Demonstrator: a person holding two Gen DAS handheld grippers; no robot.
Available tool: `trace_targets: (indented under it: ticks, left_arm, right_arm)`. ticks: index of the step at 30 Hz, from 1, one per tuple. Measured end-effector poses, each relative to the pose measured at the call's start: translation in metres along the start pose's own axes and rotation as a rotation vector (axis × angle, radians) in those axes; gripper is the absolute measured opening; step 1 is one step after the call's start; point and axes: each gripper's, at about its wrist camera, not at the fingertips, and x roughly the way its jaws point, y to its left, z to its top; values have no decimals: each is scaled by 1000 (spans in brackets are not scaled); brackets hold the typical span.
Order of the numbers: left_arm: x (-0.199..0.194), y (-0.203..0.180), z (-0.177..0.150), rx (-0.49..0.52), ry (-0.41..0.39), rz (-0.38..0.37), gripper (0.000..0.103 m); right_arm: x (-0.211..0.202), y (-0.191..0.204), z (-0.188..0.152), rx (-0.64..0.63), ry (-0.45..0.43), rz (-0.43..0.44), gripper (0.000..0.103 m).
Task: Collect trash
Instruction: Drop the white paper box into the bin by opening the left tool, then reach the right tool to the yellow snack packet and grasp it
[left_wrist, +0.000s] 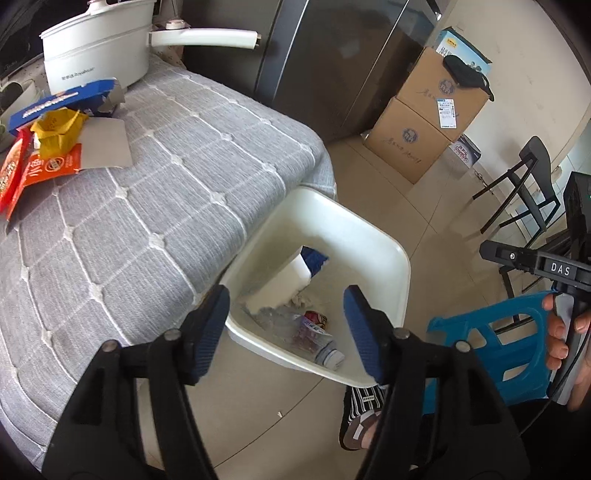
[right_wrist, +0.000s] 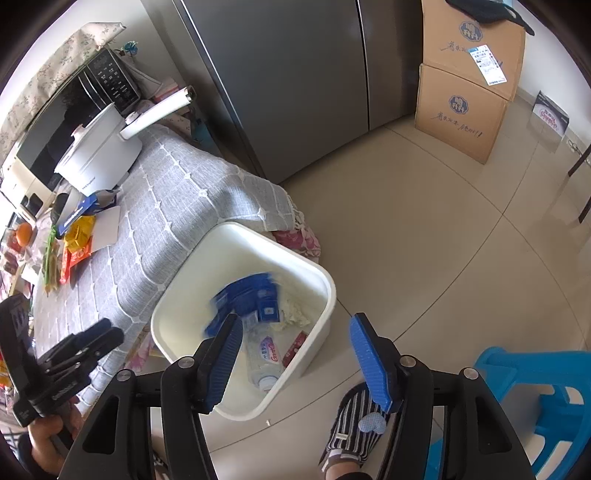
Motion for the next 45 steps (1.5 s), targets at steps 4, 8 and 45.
trace_targets:
  ticks: [4, 8, 45]
  left_arm:
    - [-16, 10, 0, 6, -25, 43, 78]
    - [-28, 23, 0, 8, -35, 88, 82]
    - [-136, 197, -27, -221, -149, 474, 102]
  right_arm:
    - [-2, 3, 1, -1, -10, 2, 66]
    - [-2, 8, 3, 0, -15, 4, 68]
    - [27, 198, 16, -200, -62, 23, 84]
